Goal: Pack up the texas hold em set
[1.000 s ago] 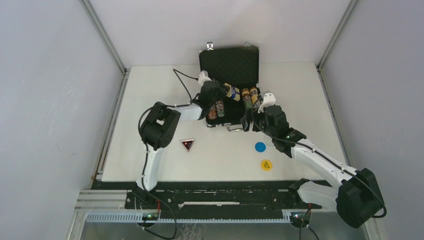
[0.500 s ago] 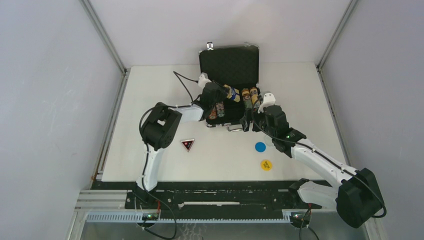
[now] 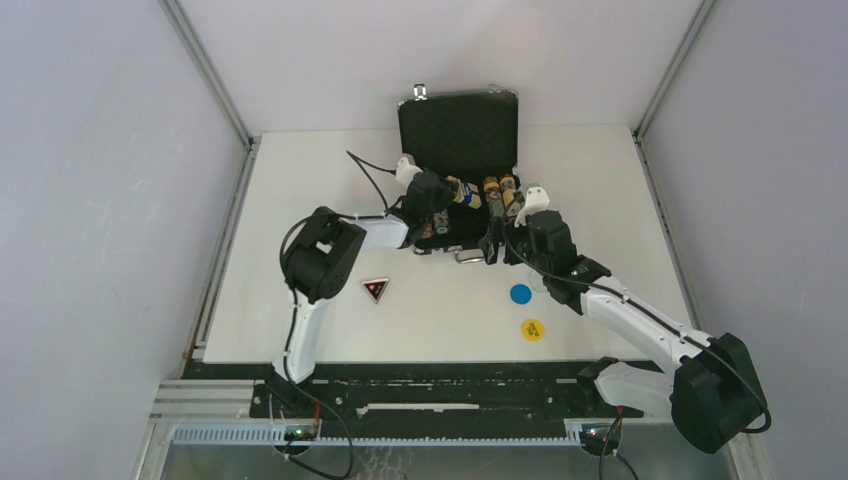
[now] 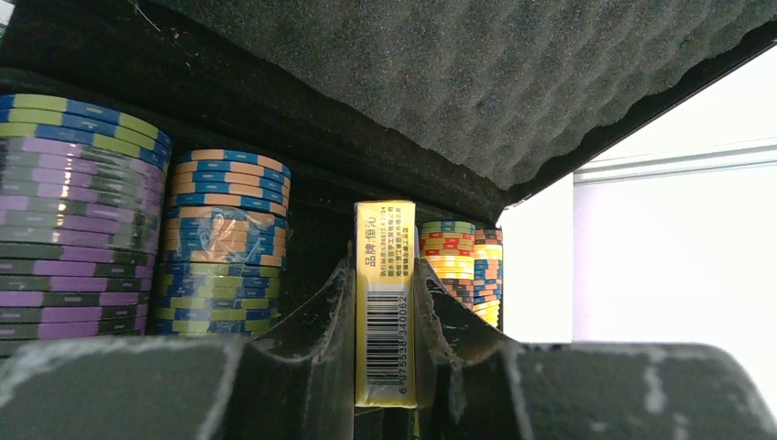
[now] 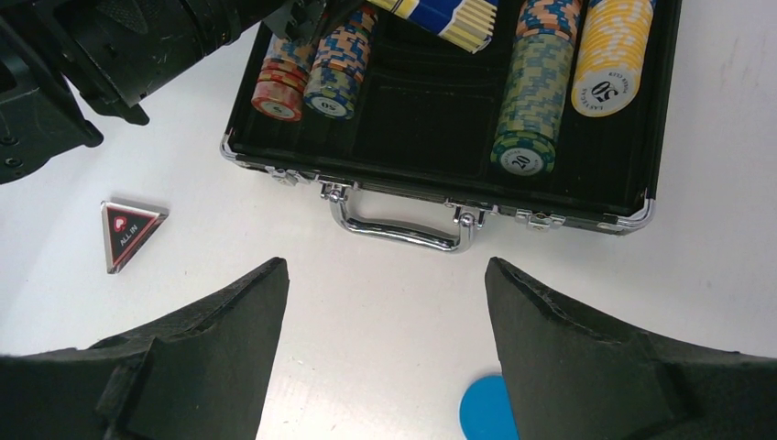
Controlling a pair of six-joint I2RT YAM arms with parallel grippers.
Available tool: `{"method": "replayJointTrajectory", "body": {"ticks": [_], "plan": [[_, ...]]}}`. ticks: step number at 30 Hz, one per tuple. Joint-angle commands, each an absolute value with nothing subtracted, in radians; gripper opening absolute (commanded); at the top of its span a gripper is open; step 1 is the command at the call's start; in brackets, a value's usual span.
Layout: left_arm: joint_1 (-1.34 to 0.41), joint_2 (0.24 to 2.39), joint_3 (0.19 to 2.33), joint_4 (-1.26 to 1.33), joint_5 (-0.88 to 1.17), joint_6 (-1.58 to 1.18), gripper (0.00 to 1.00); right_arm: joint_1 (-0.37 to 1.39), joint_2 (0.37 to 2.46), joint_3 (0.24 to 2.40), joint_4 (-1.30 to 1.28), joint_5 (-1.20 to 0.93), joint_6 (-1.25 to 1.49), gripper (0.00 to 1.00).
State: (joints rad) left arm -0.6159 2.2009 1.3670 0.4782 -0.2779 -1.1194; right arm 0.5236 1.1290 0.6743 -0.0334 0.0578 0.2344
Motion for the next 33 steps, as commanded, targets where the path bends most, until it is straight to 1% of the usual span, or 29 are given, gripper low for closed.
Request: {"method": "replayJointTrajectory", "body": {"ticks": [1, 3, 5, 7, 16, 17, 19, 20, 21, 22, 23, 24, 26, 29, 31, 33], "plan": [[-0.634, 2.178, 1.349, 0.399, -0.239, -1.083, 0.08, 0.517, 1.129, 0.670, 0.015, 0.042, 0.256, 0.86], [-0.634, 2.187, 1.369, 0.384, -0.241, -1.068, 0.19, 0.517, 1.130, 0.669, 0.015, 0.040, 0.256, 0.86], [-0.630, 2.192, 1.395, 0.365, -0.237, -1.050, 0.33, 0.517, 1.132, 0.670, 0.013, 0.040, 0.256, 0.86], [-0.626, 2.195, 1.422, 0.346, -0.232, -1.024, 0.41, 0.517, 1.132, 0.669, 0.012, 0.041, 0.255, 0.86], [-0.606, 2.144, 1.504, 0.182, -0.301, -0.844, 0.43, 0.517, 1.133, 0.667, 0.015, 0.044, 0.254, 0.86], [-0.606, 2.135, 1.514, 0.160, -0.313, -0.824, 0.46, 0.517, 1.134, 0.666, 0.017, 0.042, 0.255, 0.86], [-0.602, 2.122, 1.540, 0.110, -0.322, -0.788, 0.46, 0.517, 1.135, 0.666, 0.020, 0.036, 0.256, 0.86], [-0.601, 2.115, 1.554, 0.082, -0.324, -0.772, 0.48, 0.517, 1.136, 0.666, 0.021, 0.034, 0.256, 0.86], [-0.600, 2.106, 1.565, 0.058, -0.328, -0.760, 0.52, 0.517, 1.137, 0.666, 0.022, 0.034, 0.256, 0.86], [-0.600, 2.099, 1.574, 0.034, -0.327, -0.750, 0.60, 0.518, 1.139, 0.666, 0.023, 0.032, 0.256, 0.86], [-0.596, 2.092, 1.577, 0.018, -0.322, -0.745, 0.64, 0.517, 1.140, 0.667, 0.022, 0.031, 0.256, 0.86], [-0.591, 2.080, 1.570, 0.012, -0.318, -0.745, 0.67, 0.517, 1.139, 0.666, 0.022, 0.031, 0.257, 0.86], [-0.583, 2.063, 1.551, 0.014, -0.303, -0.748, 0.69, 0.517, 1.138, 0.666, 0.021, 0.031, 0.257, 0.86], [-0.578, 2.046, 1.535, 0.011, -0.297, -0.748, 0.69, 0.517, 1.140, 0.666, 0.021, 0.032, 0.258, 0.86], [-0.578, 2.043, 1.536, 0.006, -0.293, -0.749, 0.65, 0.517, 1.141, 0.666, 0.022, 0.031, 0.259, 0.86], [-0.578, 2.052, 1.553, -0.004, -0.282, -0.748, 0.58, 0.517, 1.143, 0.666, 0.023, 0.029, 0.259, 0.86]]}}
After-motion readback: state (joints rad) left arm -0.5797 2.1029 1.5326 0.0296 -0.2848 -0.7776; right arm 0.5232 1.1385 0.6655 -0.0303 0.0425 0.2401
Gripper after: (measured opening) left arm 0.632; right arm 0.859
